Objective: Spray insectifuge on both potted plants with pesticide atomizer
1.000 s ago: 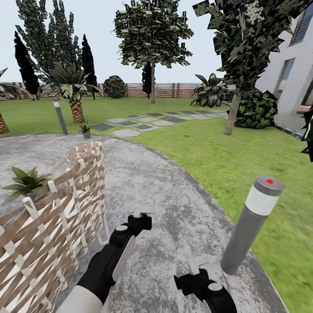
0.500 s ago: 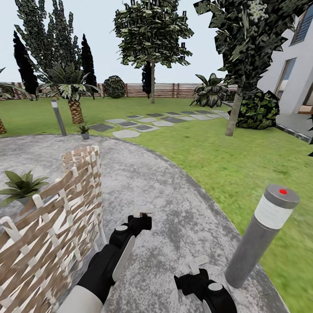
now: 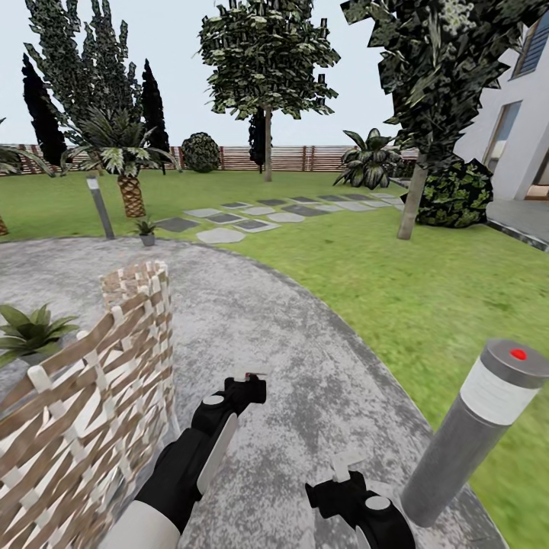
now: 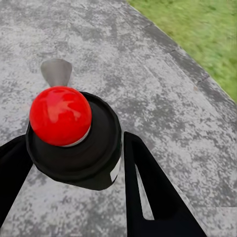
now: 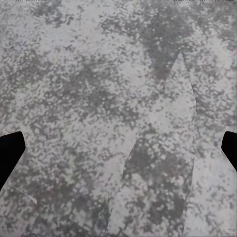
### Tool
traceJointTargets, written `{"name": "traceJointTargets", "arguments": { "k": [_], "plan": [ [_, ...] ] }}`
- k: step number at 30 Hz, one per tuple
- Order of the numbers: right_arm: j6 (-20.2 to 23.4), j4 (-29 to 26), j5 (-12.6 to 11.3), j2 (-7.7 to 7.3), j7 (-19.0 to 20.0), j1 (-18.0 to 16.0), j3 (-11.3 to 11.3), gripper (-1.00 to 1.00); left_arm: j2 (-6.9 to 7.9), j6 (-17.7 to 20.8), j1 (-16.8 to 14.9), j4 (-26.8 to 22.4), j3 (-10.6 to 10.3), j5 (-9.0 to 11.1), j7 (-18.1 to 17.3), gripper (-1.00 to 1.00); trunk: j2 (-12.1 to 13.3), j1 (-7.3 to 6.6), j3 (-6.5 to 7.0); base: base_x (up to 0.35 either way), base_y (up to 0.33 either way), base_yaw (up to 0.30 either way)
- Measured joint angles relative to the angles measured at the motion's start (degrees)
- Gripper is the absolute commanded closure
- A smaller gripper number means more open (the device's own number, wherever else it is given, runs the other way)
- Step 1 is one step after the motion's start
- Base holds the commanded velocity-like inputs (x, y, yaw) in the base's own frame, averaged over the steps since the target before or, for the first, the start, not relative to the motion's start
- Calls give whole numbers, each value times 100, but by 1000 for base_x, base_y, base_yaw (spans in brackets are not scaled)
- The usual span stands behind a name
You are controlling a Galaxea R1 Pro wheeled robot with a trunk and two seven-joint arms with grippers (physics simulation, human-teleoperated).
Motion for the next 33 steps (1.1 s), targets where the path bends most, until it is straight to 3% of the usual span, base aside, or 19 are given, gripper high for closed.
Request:
{"name": "traceJointTargets", "arguments": {
  "k": [33],
  "plan": [
    [0, 0, 0, -1, 0, 0, 0, -100, -3, 0, 0, 0, 2, 26, 0, 100, 0, -2, 0, 165, 0, 0]
  ]
}}
